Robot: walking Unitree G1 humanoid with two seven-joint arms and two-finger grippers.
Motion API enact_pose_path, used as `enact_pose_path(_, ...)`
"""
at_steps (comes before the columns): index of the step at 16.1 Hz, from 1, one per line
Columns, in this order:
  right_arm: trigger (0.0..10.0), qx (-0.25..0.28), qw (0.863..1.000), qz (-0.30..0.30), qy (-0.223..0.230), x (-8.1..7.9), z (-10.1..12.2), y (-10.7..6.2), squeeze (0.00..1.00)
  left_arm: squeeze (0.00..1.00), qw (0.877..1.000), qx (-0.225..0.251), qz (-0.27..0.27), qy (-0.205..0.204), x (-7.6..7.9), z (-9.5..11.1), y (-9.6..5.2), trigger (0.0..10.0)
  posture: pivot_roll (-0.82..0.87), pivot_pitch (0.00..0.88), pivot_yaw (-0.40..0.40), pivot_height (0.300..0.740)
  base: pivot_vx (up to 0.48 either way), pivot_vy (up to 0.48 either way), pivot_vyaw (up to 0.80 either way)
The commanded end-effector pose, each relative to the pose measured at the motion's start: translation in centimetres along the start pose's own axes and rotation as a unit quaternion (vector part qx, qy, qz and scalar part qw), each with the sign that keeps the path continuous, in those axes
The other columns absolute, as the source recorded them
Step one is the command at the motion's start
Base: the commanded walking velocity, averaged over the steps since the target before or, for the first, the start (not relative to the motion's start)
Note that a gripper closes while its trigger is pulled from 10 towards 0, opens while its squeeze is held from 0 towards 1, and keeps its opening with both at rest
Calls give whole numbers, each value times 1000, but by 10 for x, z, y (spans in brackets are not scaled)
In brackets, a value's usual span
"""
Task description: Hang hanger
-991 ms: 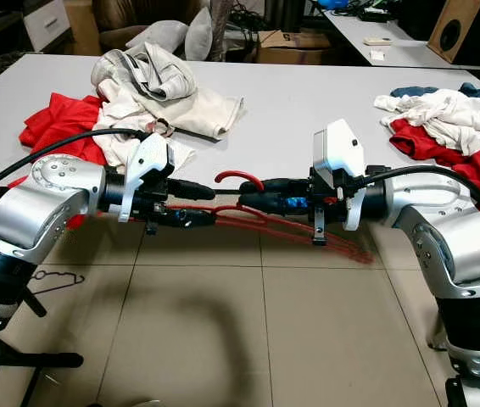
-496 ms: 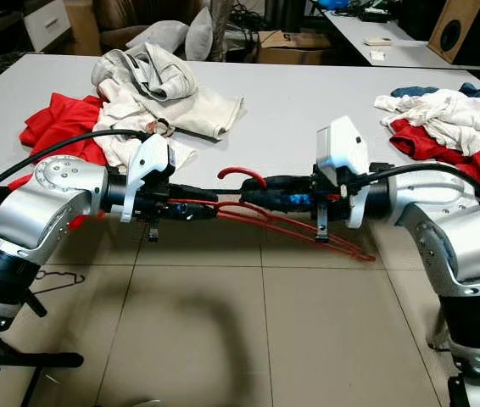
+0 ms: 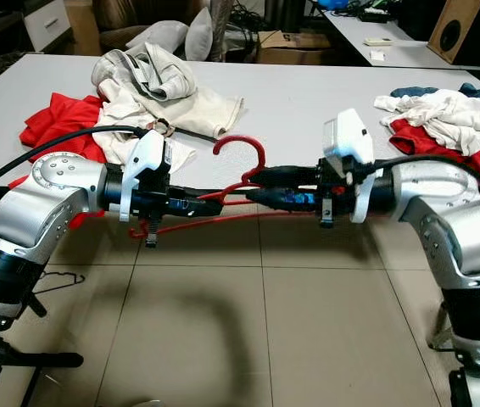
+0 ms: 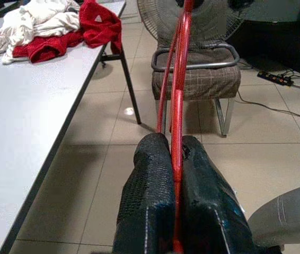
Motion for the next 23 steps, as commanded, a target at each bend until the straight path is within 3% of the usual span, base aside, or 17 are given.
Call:
enact_pose_path(1,10000,3,1000,13,0,-3,4,-5,1000,0,1000,3,8,16,-3,6,-7,0,-32,0,1,740,0,0,0)
enact_pose_path(6,10000,-50,998,20,-31,0,3,-20,1000,0,996,-63,7,57,-6,-7,-14,0,-38,0,1,740,0,0,0)
enact_pose_path(9,10000,-81,996,28,-22,-2,-2,-19,1000,0,993,-92,0,72,-7,-8,-15,0,-39,0,-4,740,0,0,0)
enact_pose_path(10,10000,-92,995,35,-18,-4,-5,-18,431,0,993,-98,-1,73,-8,-9,-16,0,-39,0,-5,740,0,0,0)
enact_pose_path(11,10000,-101,994,35,-26,-6,-9,-13,0,0,992,-102,0,72,-9,-10,-16,0,-39,0,-4,740,0,0,0)
enact_pose_path(18,10000,-133,990,13,-38,-2,-30,-1,0,0,994,-89,-1,64,-10,-7,-13,0,-40,0,6,740,0,0,0)
enact_pose_path(19,4392,-134,990,9,-35,0,-31,0,0,0,994,-86,-3,63,-9,-6,-12,0,-39,0,5,740,0,0,0)
enact_pose_path(20,2627,-136,990,5,-32,2,-33,1,0,0,994,-84,-4,64,-9,-5,-11,0,-39,0,5,740,0,0,0)
enact_pose_path(21,235,-137,990,6,-32,3,-35,2,0,0,994,-84,-7,65,-8,-4,-10,0,-38,0,3,740,0,0,0)
enact_pose_path(23,0,-136,990,8,-34,3,-36,5,0,0,994,-83,-11,67,-7,-3,-8,0,-35,0,-1,740,0,0,0)
Point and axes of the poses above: a point about 5 cm out from each wrist's last joint towards the gripper, its own y axis pointing out of the wrist towards the gripper, its own z axis along the axis of the wrist's last joint, x = y × z, the point moved 6 cm from there along y, pointing out of the wrist towards the gripper, and after that the axes turned 4 degrees about -y, right-handed, at the moved point
